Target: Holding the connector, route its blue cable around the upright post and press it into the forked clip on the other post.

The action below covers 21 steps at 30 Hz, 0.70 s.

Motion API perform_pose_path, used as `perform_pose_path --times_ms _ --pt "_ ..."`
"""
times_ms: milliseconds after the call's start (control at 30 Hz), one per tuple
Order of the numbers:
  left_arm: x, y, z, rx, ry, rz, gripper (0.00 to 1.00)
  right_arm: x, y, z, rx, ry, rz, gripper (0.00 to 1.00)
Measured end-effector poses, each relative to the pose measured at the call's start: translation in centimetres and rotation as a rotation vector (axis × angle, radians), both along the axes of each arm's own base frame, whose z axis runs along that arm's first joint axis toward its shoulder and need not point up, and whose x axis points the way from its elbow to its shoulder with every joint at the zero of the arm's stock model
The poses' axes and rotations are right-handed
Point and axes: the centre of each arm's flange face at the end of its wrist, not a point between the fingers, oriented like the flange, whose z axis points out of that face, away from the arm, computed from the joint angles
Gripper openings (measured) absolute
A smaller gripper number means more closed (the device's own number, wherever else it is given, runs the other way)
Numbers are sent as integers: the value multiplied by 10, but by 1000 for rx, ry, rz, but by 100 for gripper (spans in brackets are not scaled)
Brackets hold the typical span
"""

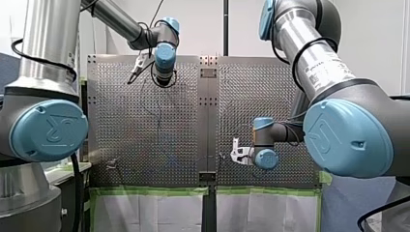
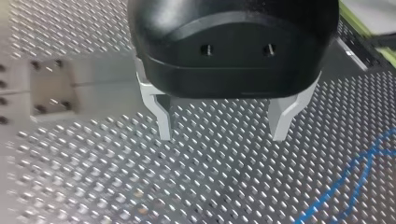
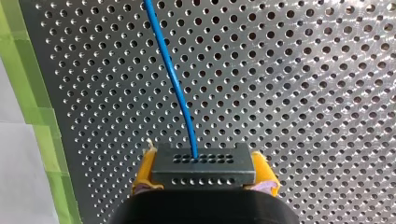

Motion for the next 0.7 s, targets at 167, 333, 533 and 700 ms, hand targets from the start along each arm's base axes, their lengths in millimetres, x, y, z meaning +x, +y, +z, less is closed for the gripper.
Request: perform_pose_path --times_ms 167,333,533,700 --pt "16 3 -18 47 5 40 100 0 0 0 -2 -1 0 0" --pt "28 4 -24 80 -12 35 100 0 0 0 -4 -2 0 0" --pt "38 8 -22 108 -43 51 100 0 -1 1 -6 -3 0 0" --pt "47 17 -20 124 -71 78 100 1 -1 1 -7 -3 0 0"
